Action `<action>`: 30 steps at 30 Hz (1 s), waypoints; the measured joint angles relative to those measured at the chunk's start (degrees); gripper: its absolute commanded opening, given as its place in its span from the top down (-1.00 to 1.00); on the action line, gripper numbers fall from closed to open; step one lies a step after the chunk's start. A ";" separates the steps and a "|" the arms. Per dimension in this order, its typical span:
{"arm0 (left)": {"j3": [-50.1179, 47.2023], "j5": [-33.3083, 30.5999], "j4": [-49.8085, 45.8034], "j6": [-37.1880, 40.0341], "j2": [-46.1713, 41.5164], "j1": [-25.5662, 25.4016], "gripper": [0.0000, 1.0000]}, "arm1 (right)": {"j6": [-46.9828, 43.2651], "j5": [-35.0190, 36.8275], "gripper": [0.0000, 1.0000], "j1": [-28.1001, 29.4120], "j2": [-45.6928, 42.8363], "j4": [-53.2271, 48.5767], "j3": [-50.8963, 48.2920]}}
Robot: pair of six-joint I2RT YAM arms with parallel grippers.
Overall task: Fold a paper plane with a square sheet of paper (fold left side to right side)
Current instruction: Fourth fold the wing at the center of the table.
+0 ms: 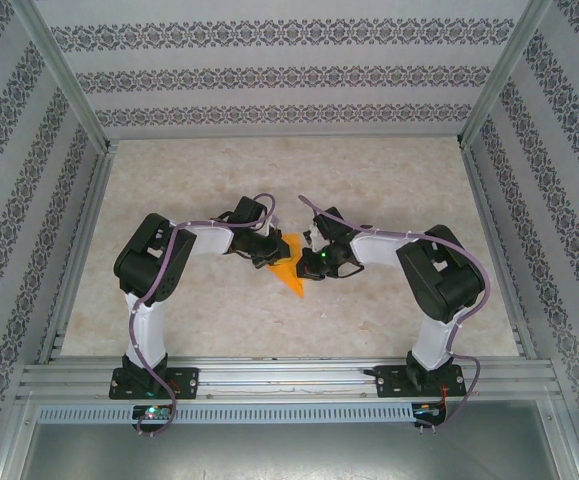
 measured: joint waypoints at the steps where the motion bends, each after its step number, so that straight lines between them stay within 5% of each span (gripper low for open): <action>1: 0.00 -0.02 0.02 -0.02 0.00 0.00 0.92 | -0.28 0.48 1.00 0.09 0.00 -0.50 0.26; 30: 11.39 0.72 -9.49 6.91 5.77 5.77 0.88 | -3.67 7.54 1.00 1.20 1.38 -2.91 4.24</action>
